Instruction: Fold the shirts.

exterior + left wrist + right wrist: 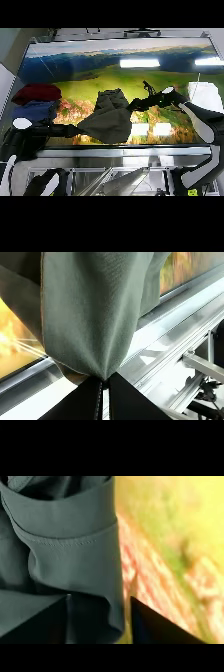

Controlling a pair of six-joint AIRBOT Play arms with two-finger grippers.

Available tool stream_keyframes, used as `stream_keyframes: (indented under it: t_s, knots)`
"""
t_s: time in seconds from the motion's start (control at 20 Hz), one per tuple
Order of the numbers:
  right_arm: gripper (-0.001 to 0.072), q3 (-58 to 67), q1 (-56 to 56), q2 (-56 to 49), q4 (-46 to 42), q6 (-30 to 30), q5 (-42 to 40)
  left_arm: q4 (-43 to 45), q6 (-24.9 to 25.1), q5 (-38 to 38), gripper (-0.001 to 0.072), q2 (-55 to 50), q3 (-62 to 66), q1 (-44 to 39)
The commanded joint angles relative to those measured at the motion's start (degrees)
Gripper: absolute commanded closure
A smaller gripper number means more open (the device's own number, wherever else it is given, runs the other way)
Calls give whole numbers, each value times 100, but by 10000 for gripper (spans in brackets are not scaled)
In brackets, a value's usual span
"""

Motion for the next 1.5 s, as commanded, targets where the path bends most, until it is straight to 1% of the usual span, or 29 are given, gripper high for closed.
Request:
stream_keyframes:
  t_s: [0.0, 0.05, 0.1, 0.25, 0.35, 0.5, 0.65, 0.75, 0.85, 0.9, 1.0, 1.15, 1.3, 1.45]
  knots:
    - [530, 11, 229, -42, 262, -42, -428, 26, 144, 9, 685, 17, -76, 33]
    - [658, 11, 221, -39, 306, -57, -472, 26, 173, 9, 685, 17, -74, 33]
    - [694, 48, 205, -31, 306, -57, -490, 24, 190, 20, 685, 17, -74, 37]
    - [696, 275, 140, 227, 308, -55, -249, 13, 181, 39, 686, 20, 199, 37]
    - [696, 538, 31, 739, 319, -48, 146, -35, 125, -63, 686, 24, 896, 37]
    - [696, 999, -256, 2203, 492, 20, 612, -153, -129, -258, 686, 26, 2511, 37]
    - [695, 1502, -365, 3821, 557, -57, 492, -931, -197, -229, 686, 142, 4363, 37]
    - [696, 1812, -354, 4686, 433, -136, 260, -970, -339, -81, 686, 299, 5340, 37]
    - [695, 1910, -354, 5268, 70, -157, 26, -756, -590, -114, 686, 459, 5770, 37]
    - [695, 1908, -354, 5405, -188, -109, 50, -691, -662, -212, 686, 520, 5759, 24]
    - [695, 1906, -354, 5353, -603, 168, 302, -706, -723, -363, 686, 616, 5324, 24]
    - [695, 1893, -354, 4671, -920, 341, 951, -741, -713, -254, 686, 726, 3963, 24]
    - [695, 1755, -352, 3633, -940, 343, 1453, -739, -313, 98, 685, 518, 2551, 24]
    - [694, 1547, -352, 2356, -940, 339, 1475, -741, 114, 588, 686, -201, 1648, 24]
